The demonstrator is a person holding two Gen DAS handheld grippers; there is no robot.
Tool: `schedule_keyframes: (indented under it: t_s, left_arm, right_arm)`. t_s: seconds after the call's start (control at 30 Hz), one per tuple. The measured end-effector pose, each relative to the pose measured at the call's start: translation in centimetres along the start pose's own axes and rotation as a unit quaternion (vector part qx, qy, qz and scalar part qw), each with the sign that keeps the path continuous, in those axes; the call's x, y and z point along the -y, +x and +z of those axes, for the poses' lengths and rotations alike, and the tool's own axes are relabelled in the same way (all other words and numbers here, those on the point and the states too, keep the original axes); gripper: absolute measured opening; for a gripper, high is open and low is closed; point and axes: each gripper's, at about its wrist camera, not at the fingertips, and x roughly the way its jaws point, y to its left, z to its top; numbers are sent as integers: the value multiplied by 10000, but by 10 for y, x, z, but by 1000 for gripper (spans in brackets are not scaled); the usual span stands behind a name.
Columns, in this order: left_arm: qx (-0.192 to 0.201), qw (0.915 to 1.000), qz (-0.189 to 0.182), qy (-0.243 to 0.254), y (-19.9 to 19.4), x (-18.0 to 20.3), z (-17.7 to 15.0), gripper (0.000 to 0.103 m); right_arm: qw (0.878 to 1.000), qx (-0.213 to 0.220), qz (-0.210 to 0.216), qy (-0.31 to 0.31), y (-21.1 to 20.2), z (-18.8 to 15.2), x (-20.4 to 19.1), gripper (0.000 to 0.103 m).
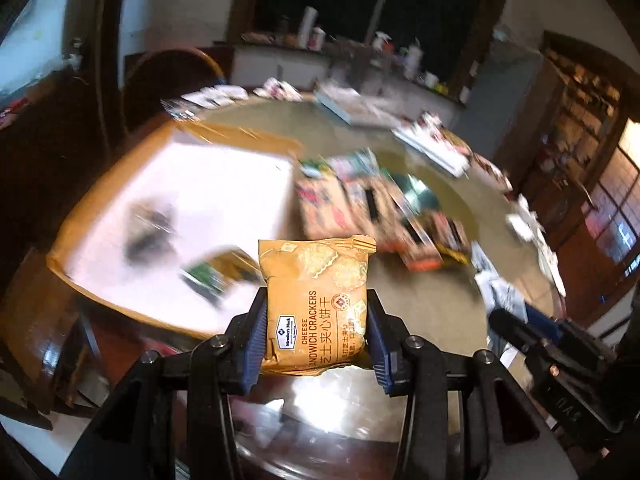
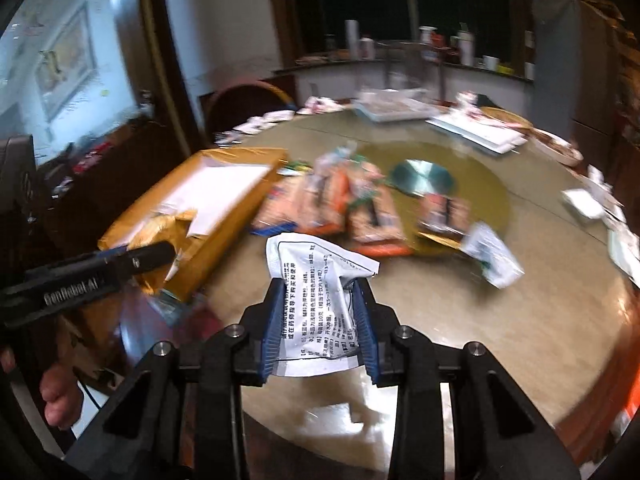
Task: Organize snacks
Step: 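Carry both held packets over the cardboard box and open both grippers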
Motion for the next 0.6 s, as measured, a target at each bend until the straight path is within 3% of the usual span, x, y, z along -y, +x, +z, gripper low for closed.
schedule_keyframes:
  t_s: [0.17,0.3,0.47,0.6]
  left_arm:
    - [191,9989,293,-322,3,-55,41,44]
    - [255,9964,608,-532,30,-97,77,44]
    - [-46,9933,919,-705,82,-138,106,44]
    - [-390,9899,1143,-737,120,-154,116,44]
  right_arm:
    - [9974,-185,679,-143,51,43,-29,36]
    - [9930,-406,1075,-275,108,81,-60,35]
    - [9885,-695,1311,-295,180,114,-96,35]
    - [9884,-910,1149,-394,224,123,-115,35]
